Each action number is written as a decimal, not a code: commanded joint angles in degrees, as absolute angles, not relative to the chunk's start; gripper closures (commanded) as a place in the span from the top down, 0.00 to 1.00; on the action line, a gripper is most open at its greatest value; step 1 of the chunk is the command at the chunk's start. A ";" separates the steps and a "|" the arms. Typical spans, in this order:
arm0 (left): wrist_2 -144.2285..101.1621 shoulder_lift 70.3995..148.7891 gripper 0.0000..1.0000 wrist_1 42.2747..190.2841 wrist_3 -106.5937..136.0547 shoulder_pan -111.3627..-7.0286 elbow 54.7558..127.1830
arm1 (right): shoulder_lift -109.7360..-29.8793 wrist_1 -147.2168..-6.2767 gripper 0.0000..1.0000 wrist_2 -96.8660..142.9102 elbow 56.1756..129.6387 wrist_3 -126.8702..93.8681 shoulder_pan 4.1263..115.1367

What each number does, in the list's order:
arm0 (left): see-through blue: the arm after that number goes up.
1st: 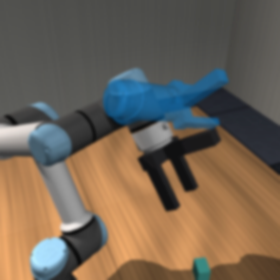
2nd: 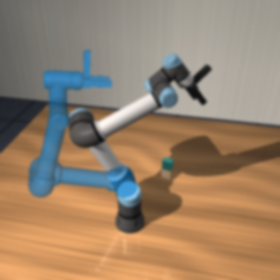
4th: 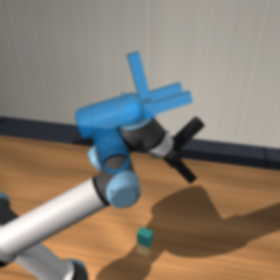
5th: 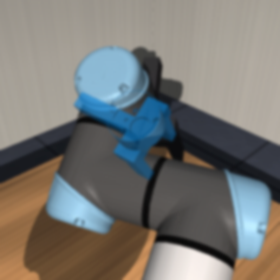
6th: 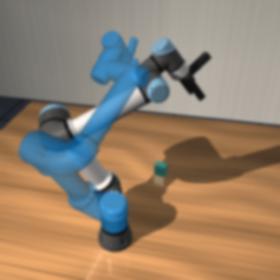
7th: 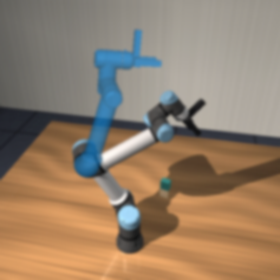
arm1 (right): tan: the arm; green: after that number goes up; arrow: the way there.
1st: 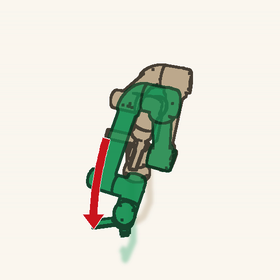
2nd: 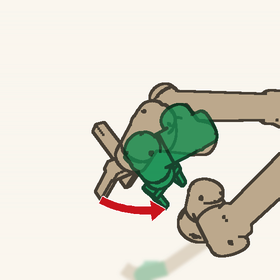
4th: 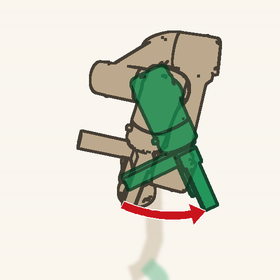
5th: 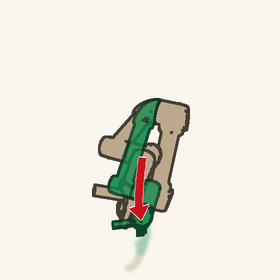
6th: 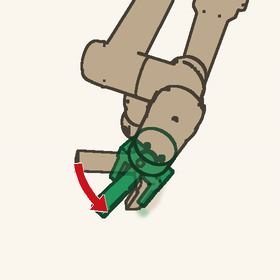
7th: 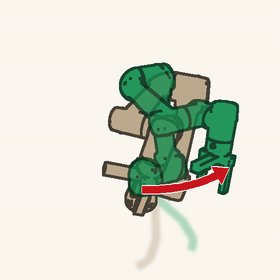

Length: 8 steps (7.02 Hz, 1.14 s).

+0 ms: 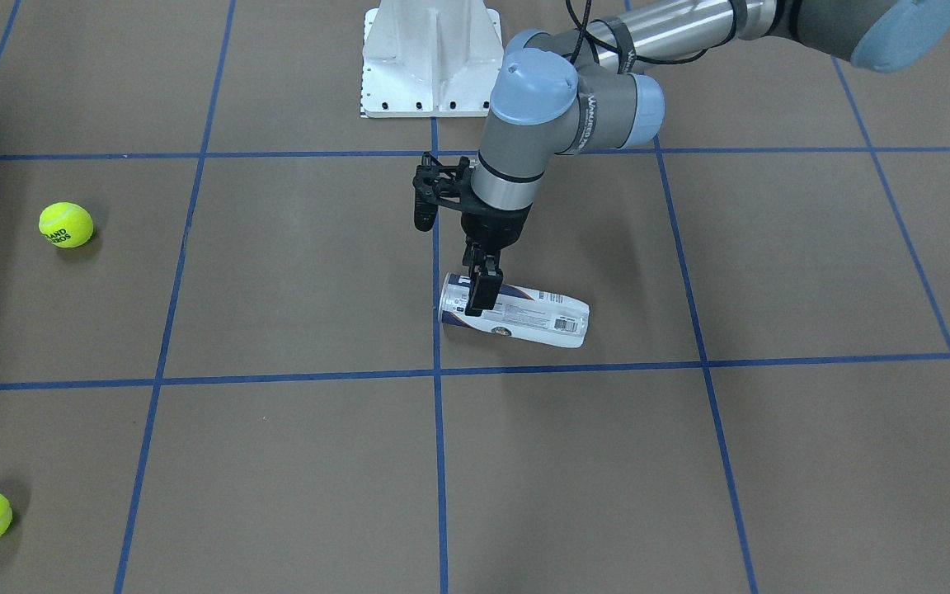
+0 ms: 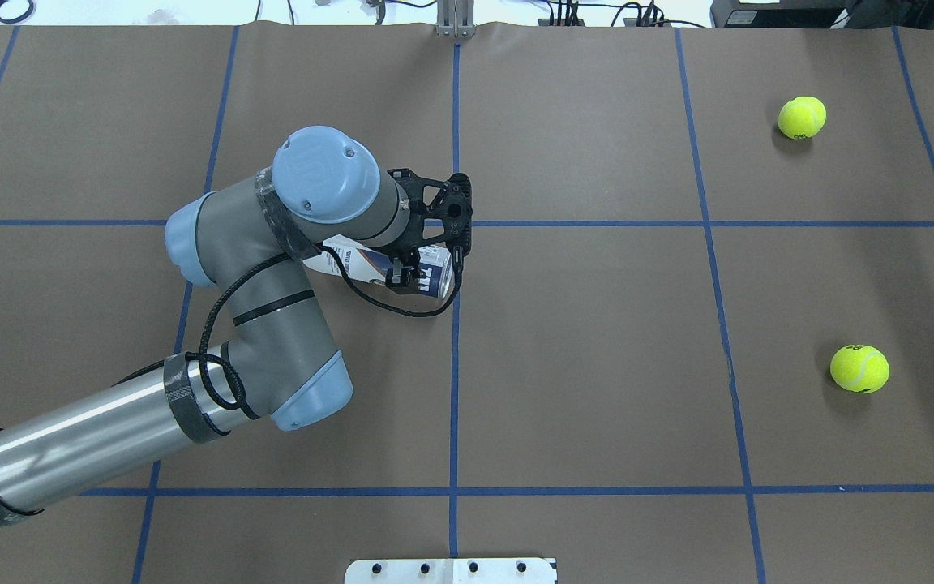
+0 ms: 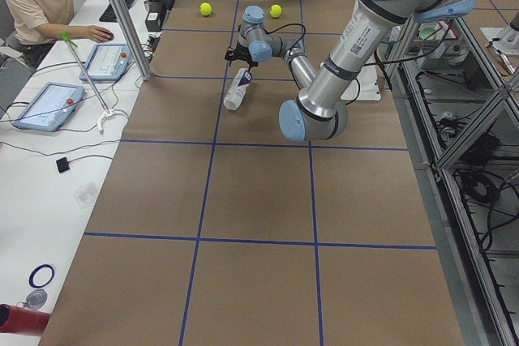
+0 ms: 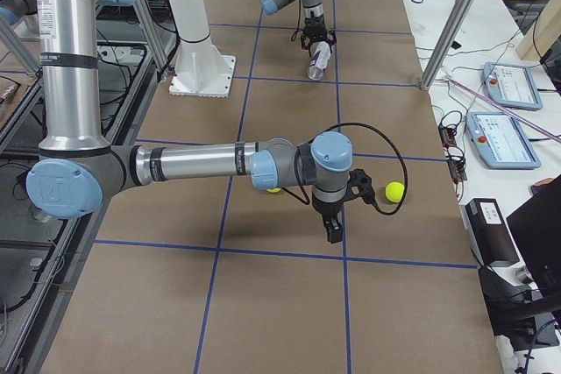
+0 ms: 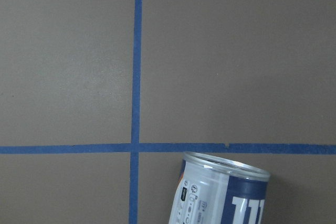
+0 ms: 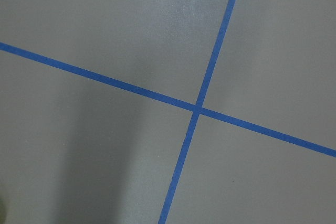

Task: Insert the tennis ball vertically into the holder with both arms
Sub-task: 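Close the left gripper on the can's open end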

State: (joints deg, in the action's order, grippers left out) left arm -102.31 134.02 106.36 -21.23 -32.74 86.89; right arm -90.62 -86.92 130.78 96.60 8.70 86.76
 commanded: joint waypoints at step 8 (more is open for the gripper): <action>-102.22 137.46 0.96 106.79 -21.09 -30.59 78.93 | -90.70 -86.92 1.00 130.78 96.50 8.70 86.75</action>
State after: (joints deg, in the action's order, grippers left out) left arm -102.22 137.34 106.72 -21.12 -31.08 79.61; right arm -90.64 -86.92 130.78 96.50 8.70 86.78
